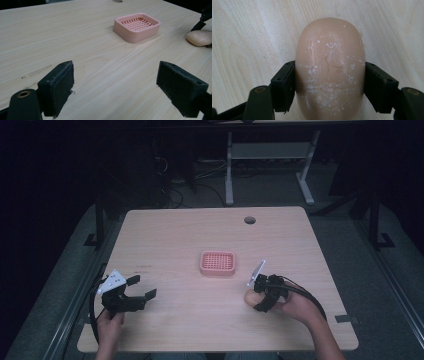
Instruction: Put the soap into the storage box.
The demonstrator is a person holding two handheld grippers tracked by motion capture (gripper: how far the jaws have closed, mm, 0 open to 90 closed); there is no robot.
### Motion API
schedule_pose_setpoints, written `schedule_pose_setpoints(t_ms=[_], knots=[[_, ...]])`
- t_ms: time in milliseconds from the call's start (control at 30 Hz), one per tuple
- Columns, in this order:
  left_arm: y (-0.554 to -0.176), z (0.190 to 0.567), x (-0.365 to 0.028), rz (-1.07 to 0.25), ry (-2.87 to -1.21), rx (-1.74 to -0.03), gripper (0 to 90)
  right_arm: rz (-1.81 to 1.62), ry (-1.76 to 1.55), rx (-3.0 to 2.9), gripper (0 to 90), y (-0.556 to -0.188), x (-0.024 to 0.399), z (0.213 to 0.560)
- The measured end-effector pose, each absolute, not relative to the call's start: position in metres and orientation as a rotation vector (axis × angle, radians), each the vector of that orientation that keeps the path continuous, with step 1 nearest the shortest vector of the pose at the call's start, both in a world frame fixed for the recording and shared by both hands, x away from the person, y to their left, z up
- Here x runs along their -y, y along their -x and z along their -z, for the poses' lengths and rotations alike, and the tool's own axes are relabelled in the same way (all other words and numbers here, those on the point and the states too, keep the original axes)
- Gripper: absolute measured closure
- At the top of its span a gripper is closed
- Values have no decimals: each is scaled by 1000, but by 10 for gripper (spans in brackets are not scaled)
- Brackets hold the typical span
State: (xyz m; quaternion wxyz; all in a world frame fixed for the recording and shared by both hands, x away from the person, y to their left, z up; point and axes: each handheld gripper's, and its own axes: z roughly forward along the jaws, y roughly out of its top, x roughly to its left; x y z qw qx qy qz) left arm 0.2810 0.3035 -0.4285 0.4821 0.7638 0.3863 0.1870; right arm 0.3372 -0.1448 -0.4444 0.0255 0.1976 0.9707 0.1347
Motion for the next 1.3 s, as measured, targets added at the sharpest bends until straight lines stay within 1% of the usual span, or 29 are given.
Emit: schedule_pose_setpoints(t_ms=[400, 567, 933, 1300], knots=[[-280, 428, -304, -453, -1858, -949, 143, -419, -620, -3011, 318, -338, 146, 444], [-281, 428, -306, -458, -1849, -956, 143, -475, -625, -3004, 318, -339, 148, 440], [-280, 428, -306, -451, -1844, -960, 143, -481, -606, -2991, 319, -352, 141, 425], [-281, 429, -302, -448, -1847, -961, 143, -573, -593, -2990, 319, -362, 141, 420]])
